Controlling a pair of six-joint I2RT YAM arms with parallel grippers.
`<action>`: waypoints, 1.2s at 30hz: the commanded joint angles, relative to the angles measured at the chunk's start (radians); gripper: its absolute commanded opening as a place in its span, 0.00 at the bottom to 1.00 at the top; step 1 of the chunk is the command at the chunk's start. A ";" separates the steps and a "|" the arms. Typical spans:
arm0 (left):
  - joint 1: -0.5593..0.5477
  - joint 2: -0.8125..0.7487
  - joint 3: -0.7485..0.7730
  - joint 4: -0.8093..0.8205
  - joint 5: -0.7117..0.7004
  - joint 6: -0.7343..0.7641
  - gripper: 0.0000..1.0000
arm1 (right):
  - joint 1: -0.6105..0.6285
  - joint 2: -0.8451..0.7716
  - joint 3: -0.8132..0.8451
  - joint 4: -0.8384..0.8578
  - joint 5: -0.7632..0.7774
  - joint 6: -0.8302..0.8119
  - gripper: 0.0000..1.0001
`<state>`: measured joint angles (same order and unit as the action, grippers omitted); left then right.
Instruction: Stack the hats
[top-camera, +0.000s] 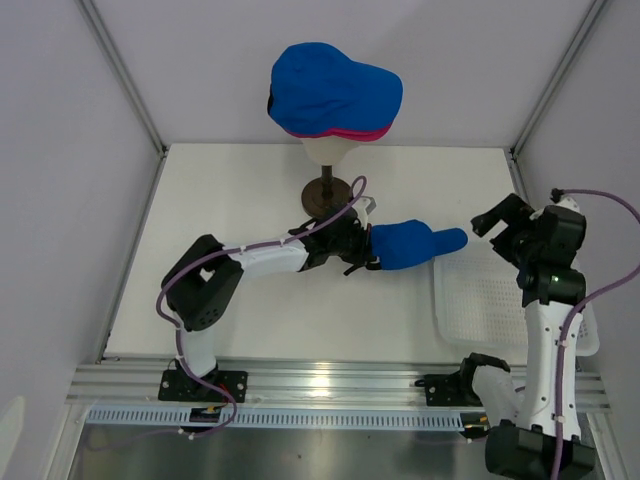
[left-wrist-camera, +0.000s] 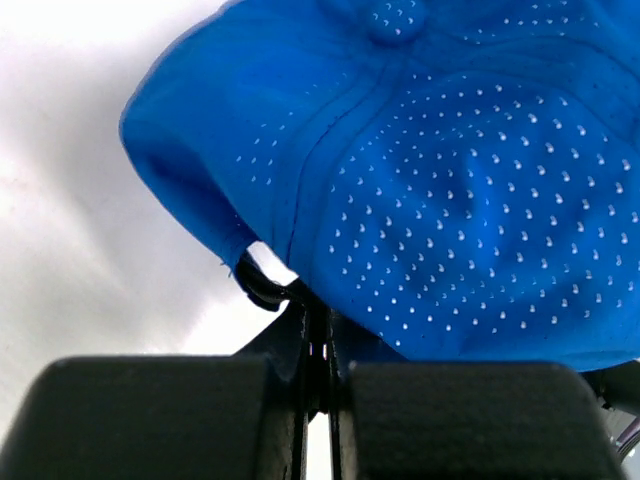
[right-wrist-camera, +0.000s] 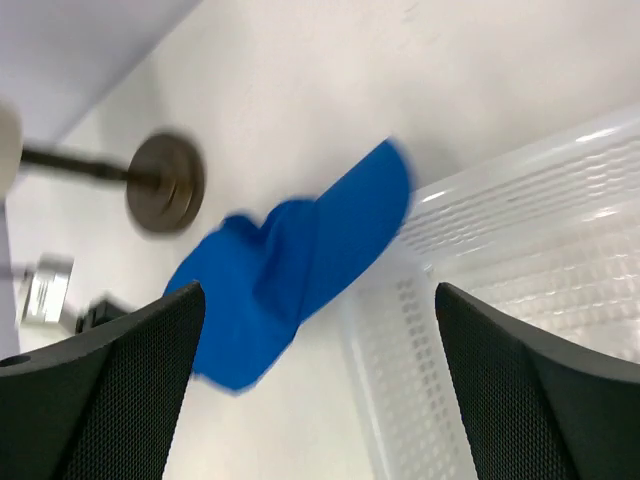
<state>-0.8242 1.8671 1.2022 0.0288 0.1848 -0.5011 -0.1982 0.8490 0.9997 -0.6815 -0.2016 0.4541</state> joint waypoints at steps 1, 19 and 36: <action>0.000 0.027 0.053 0.051 0.047 0.061 0.01 | -0.127 0.024 -0.025 0.063 0.042 0.098 1.00; 0.002 0.015 0.039 0.025 0.048 0.061 0.01 | -0.155 0.576 0.158 0.378 -0.294 -0.005 0.99; 0.002 0.024 0.045 0.010 0.012 0.085 0.01 | 0.000 0.818 0.200 0.119 -0.199 -0.074 0.86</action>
<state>-0.8242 1.8915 1.2251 0.0158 0.2119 -0.4427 -0.2062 1.6390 1.1679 -0.5049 -0.4232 0.4004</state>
